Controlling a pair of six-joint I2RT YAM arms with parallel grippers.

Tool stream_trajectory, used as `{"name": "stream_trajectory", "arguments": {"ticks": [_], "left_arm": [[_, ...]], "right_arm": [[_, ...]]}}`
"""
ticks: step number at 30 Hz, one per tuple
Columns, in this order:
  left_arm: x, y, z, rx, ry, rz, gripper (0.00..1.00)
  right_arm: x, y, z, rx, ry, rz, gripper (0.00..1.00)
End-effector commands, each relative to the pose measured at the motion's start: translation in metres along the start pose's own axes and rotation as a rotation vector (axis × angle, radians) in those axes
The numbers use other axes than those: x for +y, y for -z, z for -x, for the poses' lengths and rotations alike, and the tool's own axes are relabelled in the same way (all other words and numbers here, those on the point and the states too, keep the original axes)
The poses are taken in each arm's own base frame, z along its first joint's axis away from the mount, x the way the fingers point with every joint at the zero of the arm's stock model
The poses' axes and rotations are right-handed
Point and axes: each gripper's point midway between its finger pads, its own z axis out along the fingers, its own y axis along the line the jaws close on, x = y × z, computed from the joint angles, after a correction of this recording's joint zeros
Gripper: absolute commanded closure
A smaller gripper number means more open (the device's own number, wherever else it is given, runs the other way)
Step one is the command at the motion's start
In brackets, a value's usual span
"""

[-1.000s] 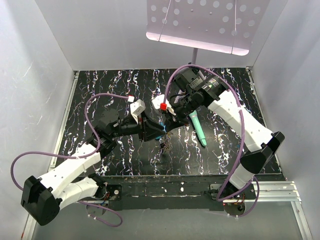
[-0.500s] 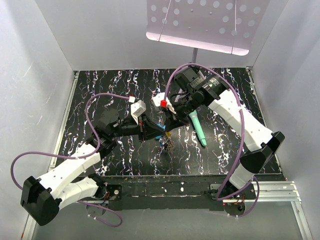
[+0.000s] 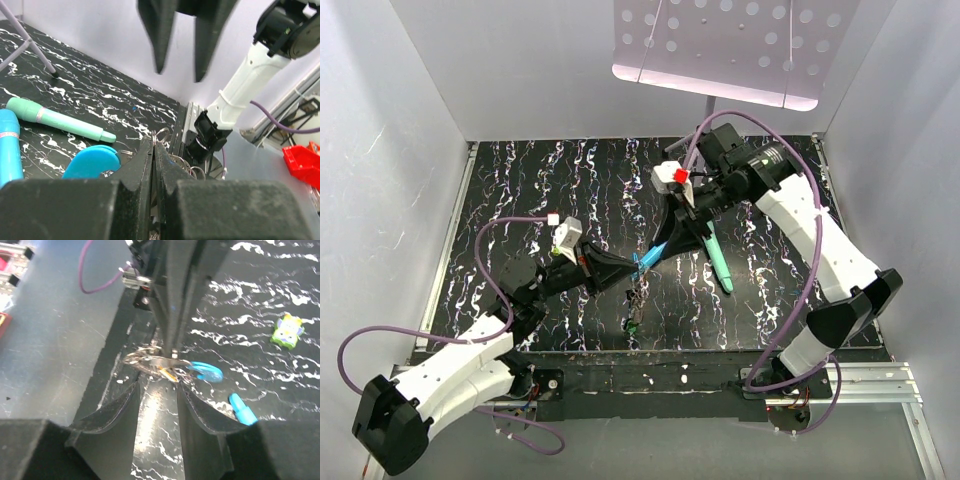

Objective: Put the keys on the keyring
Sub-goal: Adjust the key on the keyring.

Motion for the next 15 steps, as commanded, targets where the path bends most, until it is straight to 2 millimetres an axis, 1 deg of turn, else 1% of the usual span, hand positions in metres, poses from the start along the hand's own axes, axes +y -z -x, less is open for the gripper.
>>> {"name": "stream_trajectory", "arguments": {"ticks": [1, 3, 4, 6, 9, 11, 13, 15], "left_arm": [[-0.011, 0.005, 0.048, -0.236, -0.026, 0.001, 1.00], [-0.008, 0.007, 0.049, -0.256, -0.014, 0.015, 1.00], [-0.006, 0.007, 0.048, -0.260, -0.008, 0.027, 1.00], [-0.001, 0.010, 0.045, -0.274, 0.001, 0.052, 1.00], [0.001, 0.013, 0.047, -0.318, 0.011, 0.056, 1.00], [0.004, 0.013, 0.046, -0.331, 0.029, 0.057, 1.00], [0.006, 0.014, 0.045, -0.347, 0.048, 0.066, 1.00], [0.009, 0.016, 0.046, -0.372, 0.059, 0.075, 1.00]], "right_arm": [[0.044, 0.002, 0.022, -0.141, -0.006, 0.126, 0.55], [0.041, -0.002, 0.023, -0.131, -0.018, 0.110, 0.55], [0.036, -0.004, 0.021, -0.109, -0.020, 0.078, 0.54], [0.018, -0.011, 0.019, -0.073, -0.053, -0.028, 0.54], [0.006, -0.017, 0.013, -0.073, -0.083, -0.097, 0.54], [-0.004, -0.020, 0.014, -0.097, -0.084, -0.147, 0.54], [-0.013, -0.021, 0.019, -0.125, -0.055, -0.201, 0.54], [-0.017, -0.020, 0.024, -0.148, -0.044, -0.244, 0.55]]}}
